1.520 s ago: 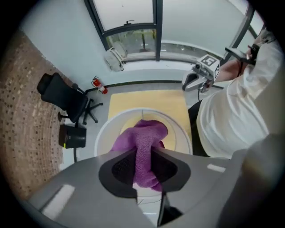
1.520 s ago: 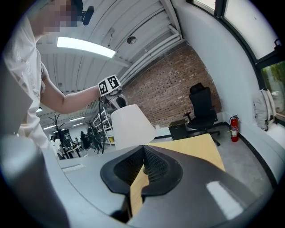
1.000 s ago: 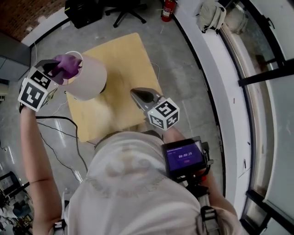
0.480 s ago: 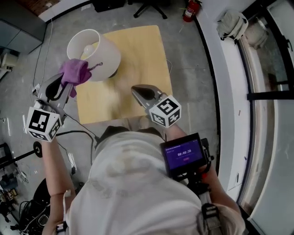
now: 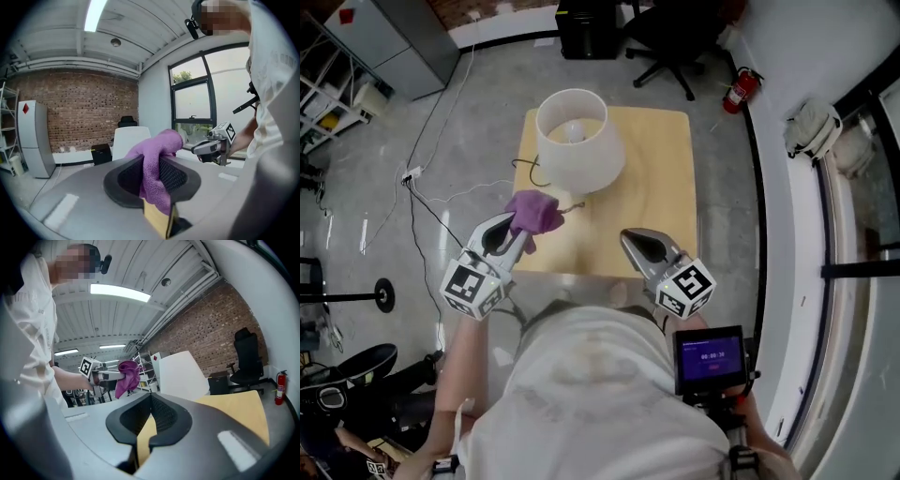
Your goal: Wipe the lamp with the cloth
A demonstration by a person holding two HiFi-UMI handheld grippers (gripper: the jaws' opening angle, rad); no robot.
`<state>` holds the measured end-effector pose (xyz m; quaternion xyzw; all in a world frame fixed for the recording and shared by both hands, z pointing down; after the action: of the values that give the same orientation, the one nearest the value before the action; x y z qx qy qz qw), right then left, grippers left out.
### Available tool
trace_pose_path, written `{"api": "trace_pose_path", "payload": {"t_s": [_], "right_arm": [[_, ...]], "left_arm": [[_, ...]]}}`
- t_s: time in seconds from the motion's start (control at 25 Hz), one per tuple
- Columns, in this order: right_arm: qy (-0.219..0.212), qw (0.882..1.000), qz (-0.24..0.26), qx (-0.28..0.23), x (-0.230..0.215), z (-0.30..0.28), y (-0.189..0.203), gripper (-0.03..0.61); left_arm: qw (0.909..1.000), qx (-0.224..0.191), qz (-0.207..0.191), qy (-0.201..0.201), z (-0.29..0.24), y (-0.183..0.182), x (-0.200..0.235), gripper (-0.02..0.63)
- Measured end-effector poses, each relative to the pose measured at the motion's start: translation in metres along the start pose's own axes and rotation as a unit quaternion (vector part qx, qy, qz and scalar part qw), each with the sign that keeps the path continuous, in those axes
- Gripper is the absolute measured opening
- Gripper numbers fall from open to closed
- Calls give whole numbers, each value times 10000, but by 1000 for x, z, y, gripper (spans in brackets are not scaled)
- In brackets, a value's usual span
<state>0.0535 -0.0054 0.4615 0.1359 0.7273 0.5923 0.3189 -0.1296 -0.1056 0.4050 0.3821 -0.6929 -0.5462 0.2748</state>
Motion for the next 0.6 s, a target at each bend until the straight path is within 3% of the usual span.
{"api": "trace_pose_path", "payload": {"t_s": [0.2,0.36,0.6], "right_arm": [[84,9999,101,47,45,-36,-5,14],[197,9998,67,-30,69,-52,-5,14],[496,9987,65,-38,101,-66,2,14]], "left_arm": [[9987,-50,503,-19,40,31,25,86],[9974,-30,715,-70,56,47,41,86],[9966,-53,803,178,74,59,57,86]]}}
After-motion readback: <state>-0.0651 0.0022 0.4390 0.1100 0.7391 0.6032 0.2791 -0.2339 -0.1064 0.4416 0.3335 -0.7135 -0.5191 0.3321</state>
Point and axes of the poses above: the fingertips, and each gripper's own axes: z backward along the fingers, x to its left, y out of its underside, the point moved 2 cm from there along z, backward along the fingers, and after that the axes turned 6 degrees about -y, right-handed, at the moved point
